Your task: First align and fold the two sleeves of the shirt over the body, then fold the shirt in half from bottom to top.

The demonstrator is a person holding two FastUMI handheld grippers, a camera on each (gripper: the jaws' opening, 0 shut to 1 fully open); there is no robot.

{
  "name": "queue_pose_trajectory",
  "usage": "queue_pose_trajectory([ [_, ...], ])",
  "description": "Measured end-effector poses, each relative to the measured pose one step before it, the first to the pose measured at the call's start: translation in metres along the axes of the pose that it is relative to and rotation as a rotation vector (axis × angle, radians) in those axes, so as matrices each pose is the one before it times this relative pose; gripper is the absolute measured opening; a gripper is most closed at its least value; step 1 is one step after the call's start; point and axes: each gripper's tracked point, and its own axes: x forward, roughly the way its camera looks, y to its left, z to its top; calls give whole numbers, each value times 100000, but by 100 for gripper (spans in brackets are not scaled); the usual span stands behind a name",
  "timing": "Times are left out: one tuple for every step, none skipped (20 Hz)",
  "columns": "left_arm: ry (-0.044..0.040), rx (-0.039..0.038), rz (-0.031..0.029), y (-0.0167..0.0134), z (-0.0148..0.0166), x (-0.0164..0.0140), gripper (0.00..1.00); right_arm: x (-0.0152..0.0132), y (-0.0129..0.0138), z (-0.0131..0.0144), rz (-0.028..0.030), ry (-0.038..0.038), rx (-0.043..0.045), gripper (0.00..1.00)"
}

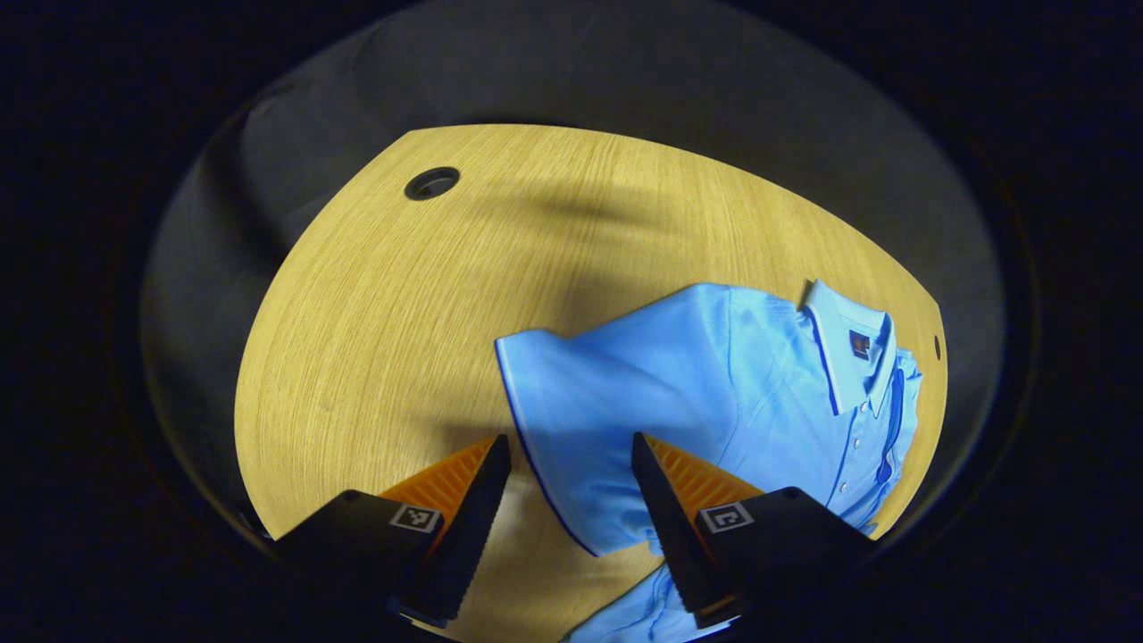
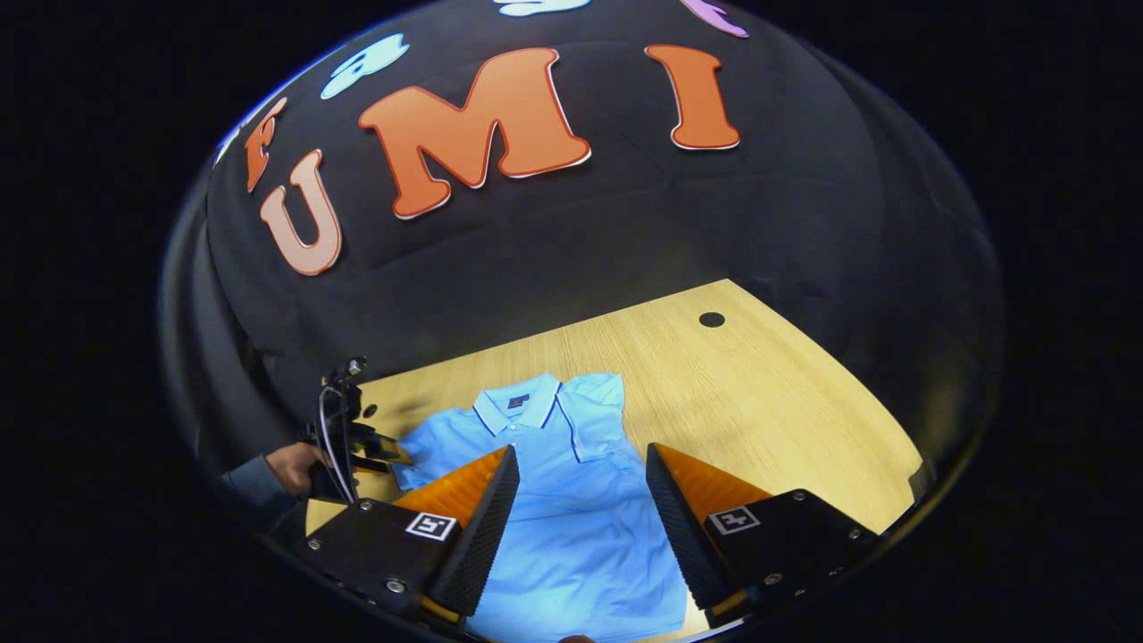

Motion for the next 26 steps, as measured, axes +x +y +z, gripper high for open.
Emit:
queue_pose_trajectory([
  [1089,1647,1399,92,-157,-39,88,-528,-188,12,-381,-1319,-196,87],
  [-1874,422,-493,-302,358,458,86,-331,-296,237,-937,-1119,-521,87],
  [834,537,161,-347,104,-240,81,-450,-236,91,-449,-601,-307,87],
  [-213,1013,-166,-165,221,-167,75,-268,-34,-6,-212,-209,-18,87],
  [-1172,-814,-1287,-434,75,570,72,-361,81,184,40,4,89,87],
  [344,-585,488,-353,89,-426,45,-223,42,-87,62,344,875,87],
  [-427,195,377,159,-65,2,18,-246,226,9,904,-52,1458,87],
  [-447,-671,-85,25,165,87,19,-218,163,84,486,-680,606,87],
  [-1116,-1426,-1998,-610,142,-77,14,-214,-144,-109,-177,-279,-131,87],
  [576,1078,-758,-248,-277,37,8,-212,-106,-164,-348,218,-330,87],
  [-246,-471,-2794,-668,-29,-77,8,-193,-201,-81,-714,202,-344,87],
  [-1620,-429,-3009,-560,497,-382,12,-76,-34,-67,-41,47,-378,87],
  [-406,1324,-1680,-299,43,-428,8,-79,-288,-25,-1124,59,-246,87],
  [-829,1839,-1708,-491,223,-396,8,-208,-168,40,-435,-821,-317,87],
  [-780,2154,-1266,-586,333,-396,8,-242,-21,166,-279,-1037,-461,87],
  [-1422,2299,-954,-483,499,-331,8,-3,-84,-123,-123,174,-202,87],
  [-1544,2275,-1069,-518,489,-428,8,-83,-50,-246,-227,478,85,87],
  [-1517,2695,-1474,-744,494,-505,8,-17,-86,-121,-258,241,275,87],
  [-1681,2343,-1077,-677,496,-265,8,-207,-98,-13,-27,-111,495,87],
  [-1715,2130,-2260,-976,701,-204,8,-23,-209,25,-917,-134,670,87],
  [-594,2491,-1973,-1069,190,-162,8,-142,-73,6,-390,-480,620,87],
  [-571,2361,-1713,-929,374,-108,8,-122,-102,96,-388,-383,341,87],
  [-1325,1682,-2581,-1282,487,28,11,-113,-162,-97,-394,-135,280,87],
  [-1498,950,-3420,-1299,503,-31,8,-271,-325,-130,-554,159,251,88],
  [-623,859,-4733,-1698,29,84,10,-247,-414,-180,-972,-102,284,88],
  [-293,657,-4654,-1517,216,-142,11,-263,-91,-102,-462,-14,261,89],
])
